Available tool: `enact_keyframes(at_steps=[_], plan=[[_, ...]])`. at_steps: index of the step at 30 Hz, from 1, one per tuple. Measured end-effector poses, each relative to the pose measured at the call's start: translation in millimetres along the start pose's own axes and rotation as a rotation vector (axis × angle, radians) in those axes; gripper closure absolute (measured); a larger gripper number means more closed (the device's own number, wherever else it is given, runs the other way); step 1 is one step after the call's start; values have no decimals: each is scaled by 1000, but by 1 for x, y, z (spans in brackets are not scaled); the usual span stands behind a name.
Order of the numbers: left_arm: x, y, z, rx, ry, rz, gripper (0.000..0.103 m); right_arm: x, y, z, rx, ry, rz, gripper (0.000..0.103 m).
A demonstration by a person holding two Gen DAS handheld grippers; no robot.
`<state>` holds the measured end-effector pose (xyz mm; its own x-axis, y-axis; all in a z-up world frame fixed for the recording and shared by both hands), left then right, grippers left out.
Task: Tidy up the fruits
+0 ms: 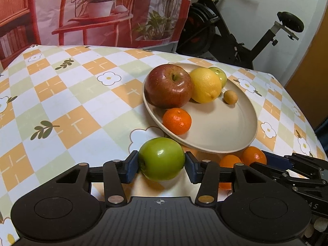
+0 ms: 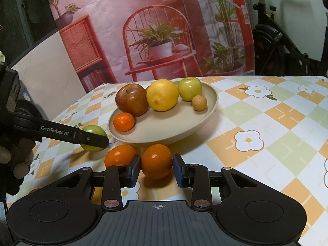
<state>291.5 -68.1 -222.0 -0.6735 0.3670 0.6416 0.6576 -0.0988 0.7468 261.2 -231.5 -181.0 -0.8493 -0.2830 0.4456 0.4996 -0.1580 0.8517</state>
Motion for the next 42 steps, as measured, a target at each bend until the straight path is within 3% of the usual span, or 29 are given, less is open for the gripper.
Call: enact_keyframes(at_steps=[28, 38, 42], plan=[[38, 16, -14, -56, -64, -99, 52, 12, 14, -1, -2, -32, -9, 72], [24, 36, -36, -137, -97, -125, 52, 10, 49, -6, 63, -53, -51, 72], [3, 40, -44, -168, -96, -93, 52, -6, 62, -14, 78, -68, -62, 72]])
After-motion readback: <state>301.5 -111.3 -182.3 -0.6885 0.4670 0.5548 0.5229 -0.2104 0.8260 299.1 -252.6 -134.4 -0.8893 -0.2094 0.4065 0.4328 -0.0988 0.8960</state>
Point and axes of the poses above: each gripper's, at about its wrist camera, not at the fingertips, and x roughly against the way its jaws point, z to its left, y to its top, the point moved 7 cm from there along -x, roughly the way its jaws point, and after that the axes turned 10 degrees about -z, right-handed, at the moved point
